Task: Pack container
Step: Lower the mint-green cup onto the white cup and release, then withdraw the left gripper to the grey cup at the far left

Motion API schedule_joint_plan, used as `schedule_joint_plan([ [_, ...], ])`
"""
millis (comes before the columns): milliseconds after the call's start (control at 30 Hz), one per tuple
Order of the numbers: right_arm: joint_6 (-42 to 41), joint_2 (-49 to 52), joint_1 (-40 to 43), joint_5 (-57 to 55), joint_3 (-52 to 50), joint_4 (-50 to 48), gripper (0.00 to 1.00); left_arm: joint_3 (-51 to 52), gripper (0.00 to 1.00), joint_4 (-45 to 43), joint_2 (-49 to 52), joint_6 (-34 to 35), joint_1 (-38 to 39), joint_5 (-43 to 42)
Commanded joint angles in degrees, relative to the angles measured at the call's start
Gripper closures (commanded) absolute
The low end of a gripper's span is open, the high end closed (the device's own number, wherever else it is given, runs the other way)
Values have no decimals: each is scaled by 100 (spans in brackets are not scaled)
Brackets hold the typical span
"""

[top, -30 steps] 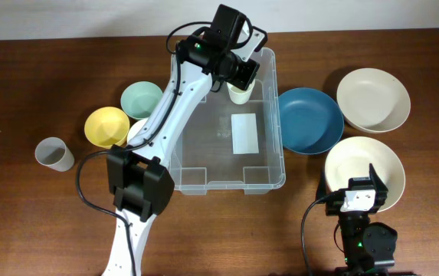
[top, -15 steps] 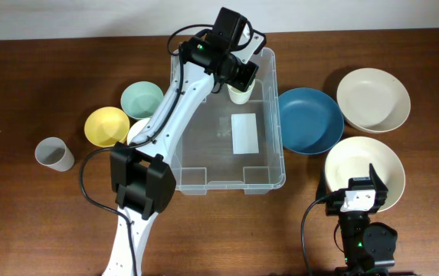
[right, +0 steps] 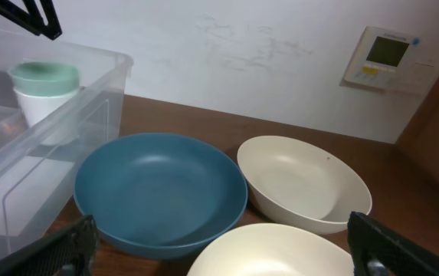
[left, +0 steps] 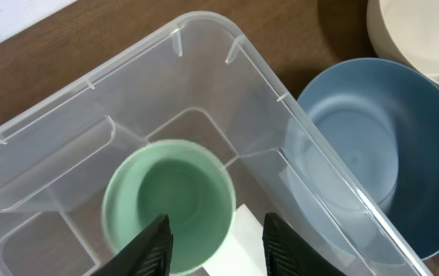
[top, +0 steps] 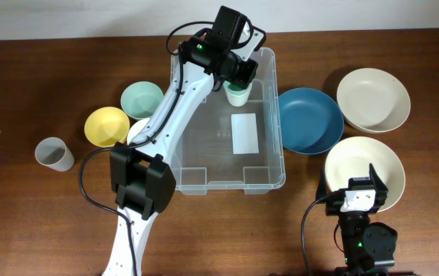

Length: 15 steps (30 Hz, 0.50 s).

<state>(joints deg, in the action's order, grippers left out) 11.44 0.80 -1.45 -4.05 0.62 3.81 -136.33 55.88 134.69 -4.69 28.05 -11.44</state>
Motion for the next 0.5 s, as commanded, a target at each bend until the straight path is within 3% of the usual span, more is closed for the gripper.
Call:
schedule_joint_plan([
  [0, 15, -33, 39, -92, -31, 31, 1, -289, 60, 68, 55, 52, -48, 341],
  [100, 15, -33, 39, -92, -31, 31, 1, -754, 60, 507, -13, 221, -192, 925],
  [233, 15, -33, 39, -92, -31, 28, 1, -1534, 60, 1419, -105, 310, -505, 1082],
  [333, 15, -33, 39, -94, -31, 31, 1, -2013, 45, 2264, -229, 407, -782, 1088],
  [467, 15, -33, 39, -92, -31, 28, 1, -2092, 41, 2796, -485, 409, -1058, 1088],
])
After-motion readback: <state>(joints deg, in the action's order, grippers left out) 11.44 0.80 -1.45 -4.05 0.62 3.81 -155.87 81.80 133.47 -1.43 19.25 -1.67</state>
